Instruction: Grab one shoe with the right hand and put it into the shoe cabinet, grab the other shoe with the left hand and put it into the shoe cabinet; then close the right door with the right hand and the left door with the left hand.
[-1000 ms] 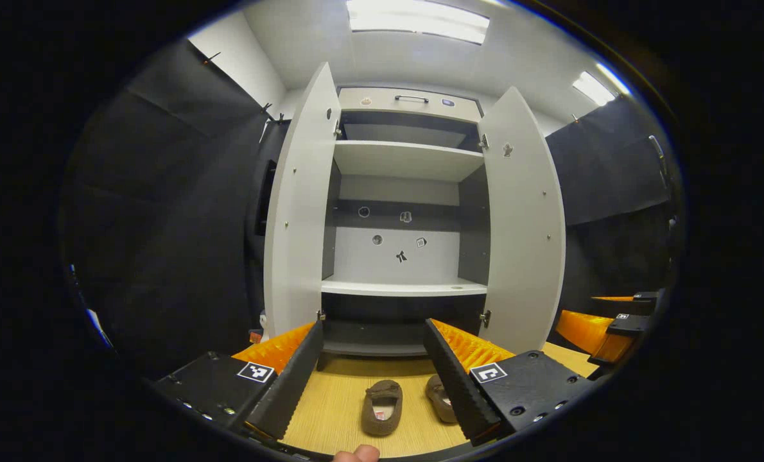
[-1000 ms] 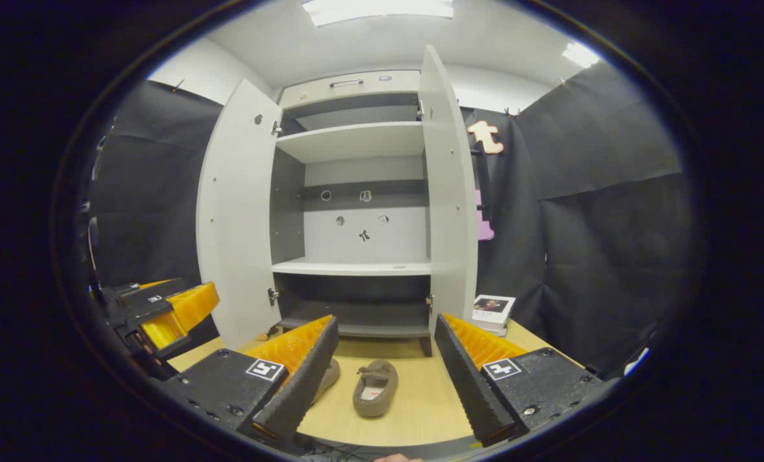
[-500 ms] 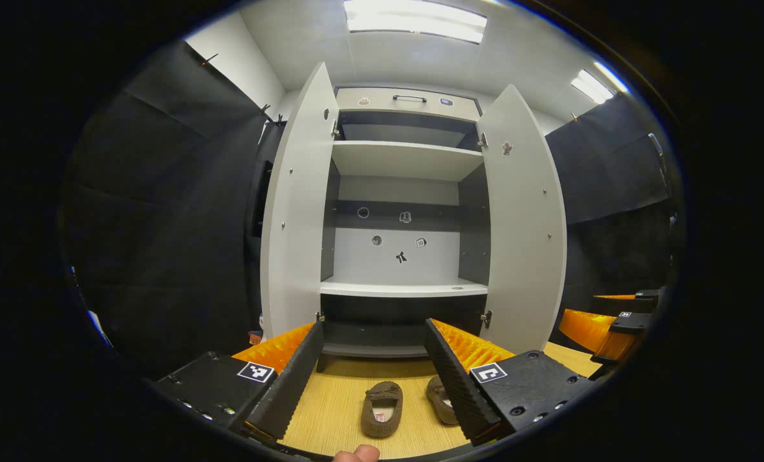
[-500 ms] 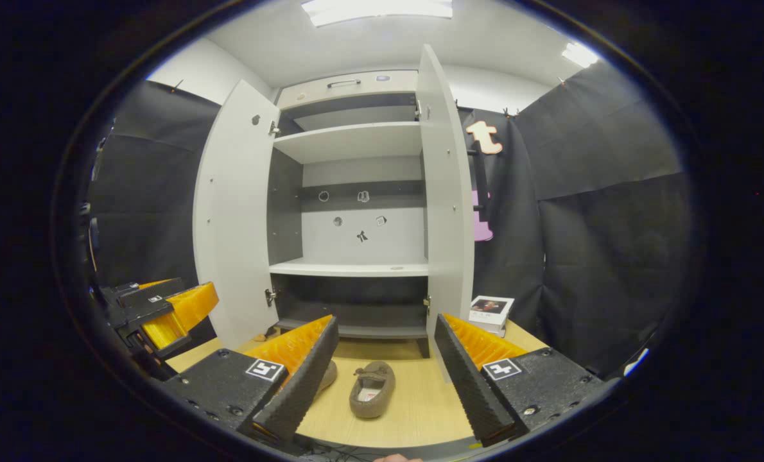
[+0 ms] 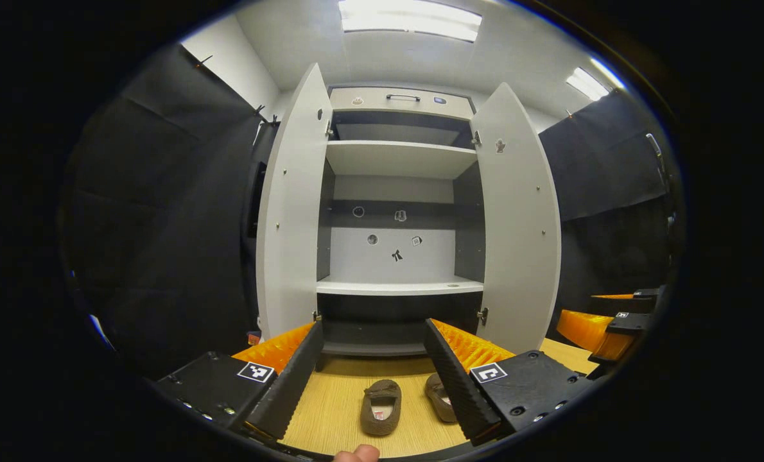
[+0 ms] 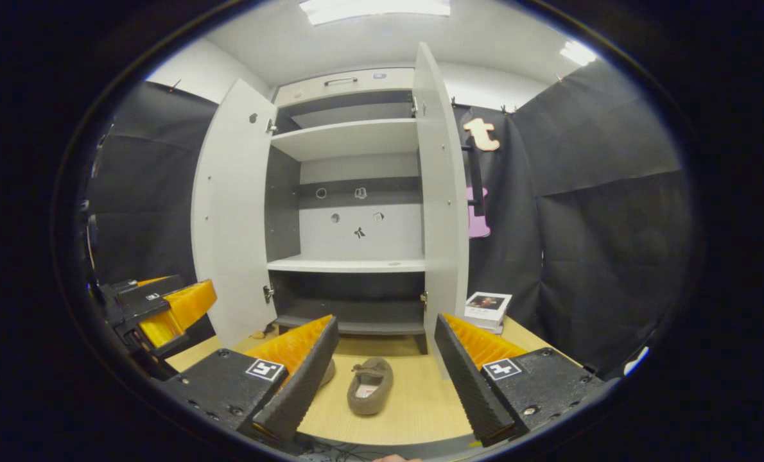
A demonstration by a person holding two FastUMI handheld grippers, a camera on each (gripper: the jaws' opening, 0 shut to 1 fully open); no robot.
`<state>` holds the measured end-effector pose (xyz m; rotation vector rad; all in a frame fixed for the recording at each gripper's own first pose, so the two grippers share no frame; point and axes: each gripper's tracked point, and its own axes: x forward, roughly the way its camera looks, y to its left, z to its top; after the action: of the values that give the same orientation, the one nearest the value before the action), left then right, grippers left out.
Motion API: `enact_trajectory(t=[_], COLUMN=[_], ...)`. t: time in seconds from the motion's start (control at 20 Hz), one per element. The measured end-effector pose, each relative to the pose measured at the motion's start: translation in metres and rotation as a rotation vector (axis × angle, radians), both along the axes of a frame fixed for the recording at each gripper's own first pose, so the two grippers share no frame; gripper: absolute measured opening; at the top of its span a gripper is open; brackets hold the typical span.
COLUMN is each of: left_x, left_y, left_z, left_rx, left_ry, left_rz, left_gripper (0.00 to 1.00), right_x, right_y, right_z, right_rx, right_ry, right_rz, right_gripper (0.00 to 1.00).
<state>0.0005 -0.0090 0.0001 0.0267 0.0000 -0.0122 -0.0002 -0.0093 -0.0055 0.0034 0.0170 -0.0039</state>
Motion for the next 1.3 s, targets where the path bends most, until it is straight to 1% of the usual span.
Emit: enact_trajectory(t=[0.3, 0.55, 0.6, 0.8, 1.05, 1.3], left_x=[-0.003, -0.006, -0.006, -0.008, -0.007, -0.005], left_y=[0.001, 0.006, 0.006, 0.011, 0.025, 0.038], left_z=[0.001, 0.0, -0.001, -0.003, -0.006, -0.009], left_rx=[-0.002, 0.001, -0.002, -0.021, -0.029, -0.032], left_ry=[0.0, 0.0, 0.007, 0.013, 0.015, 0.022], left_rz=[0.006, 0.015, 0.017, 0.025, 0.058, 0.087], left_gripper=[0.95, 0.95, 0.95, 0.95, 0.95, 0.95], right_x=[0.012, 0.046, 0.055, 0.088, 0.119, 0.142], right_y=[0.012, 0.027, 0.03, 0.047, 0.063, 0.076], right_z=[0.0, -0.01, -0.014, -0.049, -0.11, -0.179], right_rx=[-0.02, -0.047, -0.052, -0.067, -0.06, -0.077], right_ry=[0.006, 0.03, 0.036, 0.106, 0.228, 0.393], right_rz=[0.035, 0.082, 0.088, 0.124, 0.146, 0.179], right_gripper=[0.97, 0.96, 0.98, 0.97, 0.98, 0.98])
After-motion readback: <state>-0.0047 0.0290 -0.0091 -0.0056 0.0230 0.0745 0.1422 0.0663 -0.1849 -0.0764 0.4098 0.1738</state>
